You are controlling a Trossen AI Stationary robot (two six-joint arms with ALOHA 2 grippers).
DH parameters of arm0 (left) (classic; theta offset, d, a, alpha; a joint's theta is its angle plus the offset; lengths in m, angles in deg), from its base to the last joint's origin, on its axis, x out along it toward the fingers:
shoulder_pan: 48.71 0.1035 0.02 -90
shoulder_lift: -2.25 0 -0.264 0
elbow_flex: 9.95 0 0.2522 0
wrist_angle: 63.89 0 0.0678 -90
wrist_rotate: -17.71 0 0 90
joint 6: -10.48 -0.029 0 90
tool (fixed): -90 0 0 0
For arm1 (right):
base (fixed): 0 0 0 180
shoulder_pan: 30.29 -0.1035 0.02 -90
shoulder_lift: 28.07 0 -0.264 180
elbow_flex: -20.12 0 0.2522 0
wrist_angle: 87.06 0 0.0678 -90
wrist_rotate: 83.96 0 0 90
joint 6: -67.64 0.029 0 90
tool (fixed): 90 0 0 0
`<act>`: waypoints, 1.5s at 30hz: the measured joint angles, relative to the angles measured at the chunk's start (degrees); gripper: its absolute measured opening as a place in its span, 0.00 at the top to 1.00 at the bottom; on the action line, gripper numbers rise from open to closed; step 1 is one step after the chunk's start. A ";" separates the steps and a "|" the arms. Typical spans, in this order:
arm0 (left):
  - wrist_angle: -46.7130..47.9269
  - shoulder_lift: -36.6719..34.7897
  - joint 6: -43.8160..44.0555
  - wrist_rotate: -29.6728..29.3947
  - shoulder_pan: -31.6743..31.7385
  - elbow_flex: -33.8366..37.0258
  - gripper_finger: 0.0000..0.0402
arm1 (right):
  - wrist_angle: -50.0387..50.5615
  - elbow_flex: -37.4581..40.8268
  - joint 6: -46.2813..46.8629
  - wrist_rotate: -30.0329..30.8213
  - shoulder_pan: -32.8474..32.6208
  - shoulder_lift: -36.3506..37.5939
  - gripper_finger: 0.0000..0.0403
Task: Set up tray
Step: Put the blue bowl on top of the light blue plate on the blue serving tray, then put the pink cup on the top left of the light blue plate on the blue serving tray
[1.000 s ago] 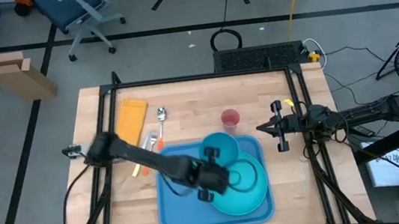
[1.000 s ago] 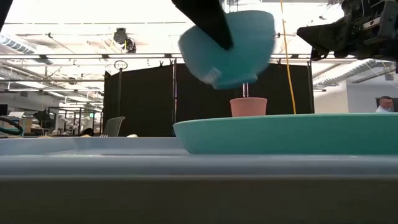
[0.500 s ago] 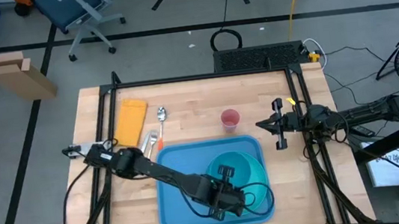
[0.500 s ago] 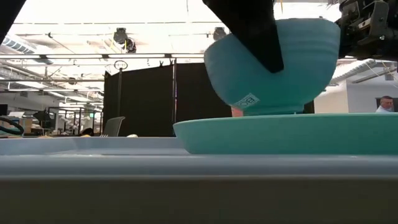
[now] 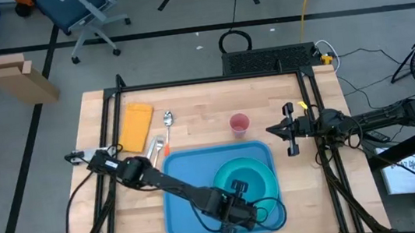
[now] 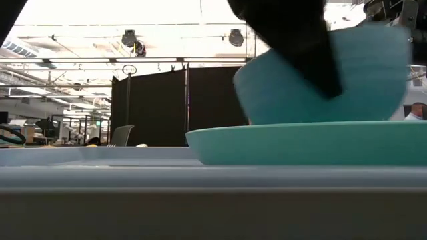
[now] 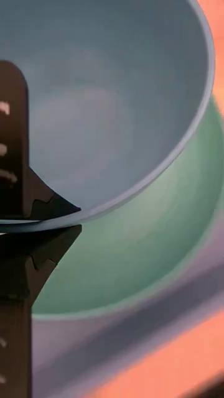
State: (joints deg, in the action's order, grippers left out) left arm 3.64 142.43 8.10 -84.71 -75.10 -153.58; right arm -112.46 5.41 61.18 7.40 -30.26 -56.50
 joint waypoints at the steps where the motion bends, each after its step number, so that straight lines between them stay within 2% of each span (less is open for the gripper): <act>1: -0.03 0.00 0.15 0.22 -0.07 -0.05 0.98 | 0.00 0.00 0.01 -0.04 0.00 0.00 1.00; 12: -0.54 2.05 0.77 3.46 0.07 -0.14 0.96 | -0.05 0.00 0.02 -0.04 0.00 0.04 1.00; 16: -0.42 2.15 0.48 5.47 0.05 -0.02 0.82 | 0.04 0.00 0.02 -0.04 0.00 0.00 1.00; 24: -0.78 1.70 0.45 4.86 0.15 -0.03 0.52 | 0.40 0.00 0.02 -0.02 0.00 0.00 1.00; 27: 1.20 0.17 -0.59 2.66 0.13 -0.02 0.46 | 0.42 0.00 0.02 0.00 0.00 0.01 1.00; 32: 10.84 -6.39 0.27 -2.19 -0.44 -0.05 0.41 | 0.42 0.00 0.01 0.00 0.00 0.04 1.00; 35: 19.57 -10.61 1.40 -4.22 -1.29 -0.05 0.43 | 0.42 0.00 0.02 0.01 0.00 0.03 1.00; 37: 25.07 -13.02 1.84 -6.76 -2.17 -0.05 0.49 | 0.42 0.00 0.02 -0.01 -0.02 0.02 1.00; 41: 30.77 -17.28 2.52 -7.79 -3.50 -0.05 0.71 | 0.97 0.00 1.55 -0.07 -0.02 -0.04 1.00; 45: 31.42 -21.05 -0.64 -4.95 -2.99 -0.05 0.95 | 1.31 0.00 2.58 -0.07 -0.11 -0.13 1.00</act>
State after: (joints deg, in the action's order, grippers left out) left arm 35.07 121.38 7.46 -89.65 -78.09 -153.64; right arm -111.15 5.41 63.76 7.34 -30.37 -56.63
